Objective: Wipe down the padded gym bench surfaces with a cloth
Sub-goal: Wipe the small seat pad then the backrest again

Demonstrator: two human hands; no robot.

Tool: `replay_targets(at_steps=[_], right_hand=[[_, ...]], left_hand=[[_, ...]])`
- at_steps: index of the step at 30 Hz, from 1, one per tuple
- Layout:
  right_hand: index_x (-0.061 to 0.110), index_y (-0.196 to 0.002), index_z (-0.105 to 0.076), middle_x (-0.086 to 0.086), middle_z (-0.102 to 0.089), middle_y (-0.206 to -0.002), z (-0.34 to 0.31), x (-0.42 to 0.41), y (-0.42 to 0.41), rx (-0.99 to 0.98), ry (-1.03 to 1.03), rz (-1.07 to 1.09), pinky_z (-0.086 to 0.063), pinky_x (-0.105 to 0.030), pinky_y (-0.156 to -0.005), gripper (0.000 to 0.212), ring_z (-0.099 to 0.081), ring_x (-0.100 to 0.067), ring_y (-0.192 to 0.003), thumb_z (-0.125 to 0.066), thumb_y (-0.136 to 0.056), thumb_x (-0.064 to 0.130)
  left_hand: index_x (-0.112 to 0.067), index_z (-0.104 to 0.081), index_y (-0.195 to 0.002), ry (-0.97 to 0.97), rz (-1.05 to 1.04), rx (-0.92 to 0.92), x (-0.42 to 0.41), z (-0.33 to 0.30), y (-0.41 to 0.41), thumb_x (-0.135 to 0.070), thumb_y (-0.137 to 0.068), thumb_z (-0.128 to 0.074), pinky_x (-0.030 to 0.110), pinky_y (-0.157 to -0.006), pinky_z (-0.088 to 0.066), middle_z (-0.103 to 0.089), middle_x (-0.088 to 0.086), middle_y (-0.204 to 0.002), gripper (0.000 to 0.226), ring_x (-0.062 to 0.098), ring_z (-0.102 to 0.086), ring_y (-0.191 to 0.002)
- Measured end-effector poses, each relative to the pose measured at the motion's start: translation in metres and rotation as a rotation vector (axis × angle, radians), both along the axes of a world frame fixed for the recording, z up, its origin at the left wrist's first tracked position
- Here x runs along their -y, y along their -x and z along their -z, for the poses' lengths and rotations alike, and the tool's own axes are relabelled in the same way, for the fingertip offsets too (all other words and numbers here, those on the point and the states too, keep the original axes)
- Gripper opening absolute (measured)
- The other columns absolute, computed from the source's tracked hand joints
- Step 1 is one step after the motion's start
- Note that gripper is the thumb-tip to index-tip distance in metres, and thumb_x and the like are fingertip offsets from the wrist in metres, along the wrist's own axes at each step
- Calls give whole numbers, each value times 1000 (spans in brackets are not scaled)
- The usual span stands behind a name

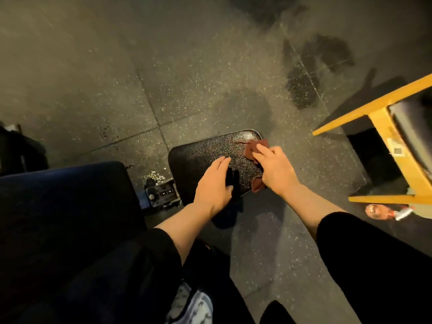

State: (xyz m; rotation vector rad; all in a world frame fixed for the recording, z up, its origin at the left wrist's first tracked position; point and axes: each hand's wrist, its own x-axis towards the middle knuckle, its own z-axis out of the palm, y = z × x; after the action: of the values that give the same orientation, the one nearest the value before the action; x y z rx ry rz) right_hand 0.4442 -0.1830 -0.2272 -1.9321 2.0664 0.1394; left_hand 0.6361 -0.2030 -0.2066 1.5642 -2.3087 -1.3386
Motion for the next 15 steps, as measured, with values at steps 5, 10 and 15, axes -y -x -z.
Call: replay_targets(at_steps=[5, 10, 15], right_hand=[[11, -127, -56, -6, -62, -119, -67, -25, -33, 646, 271, 529, -34, -5, -90, 61, -58, -17, -108, -76, -70, 1], [16, -121, -56, 0, -62, -115, -125, -45, -41, 811, 373, 592, -47, -25, -94, 60, -59, -11, -105, -82, -67, 11], [37, -129, -47, 2, -54, -135, -134, -56, -20, 1104, 242, 495, -39, -35, -108, 80, -50, -12, -127, -67, -58, 7]], left_hand=[[-25, -22, -150, 90, 165, -118, 12, -53, 7, -30, -68, -84, 34, -117, -9, -17, 7, -158, 104, 23, -9, -146], [-19, -54, -131, 223, 161, -238, 12, -86, 11, -32, -69, -83, 44, -113, -18, -38, 12, -145, 70, 31, -21, -139], [-15, -67, -104, 239, 40, -318, 9, -96, 28, -24, -79, -71, 49, -109, -30, -62, 1, -120, 27, 26, -39, -129]])
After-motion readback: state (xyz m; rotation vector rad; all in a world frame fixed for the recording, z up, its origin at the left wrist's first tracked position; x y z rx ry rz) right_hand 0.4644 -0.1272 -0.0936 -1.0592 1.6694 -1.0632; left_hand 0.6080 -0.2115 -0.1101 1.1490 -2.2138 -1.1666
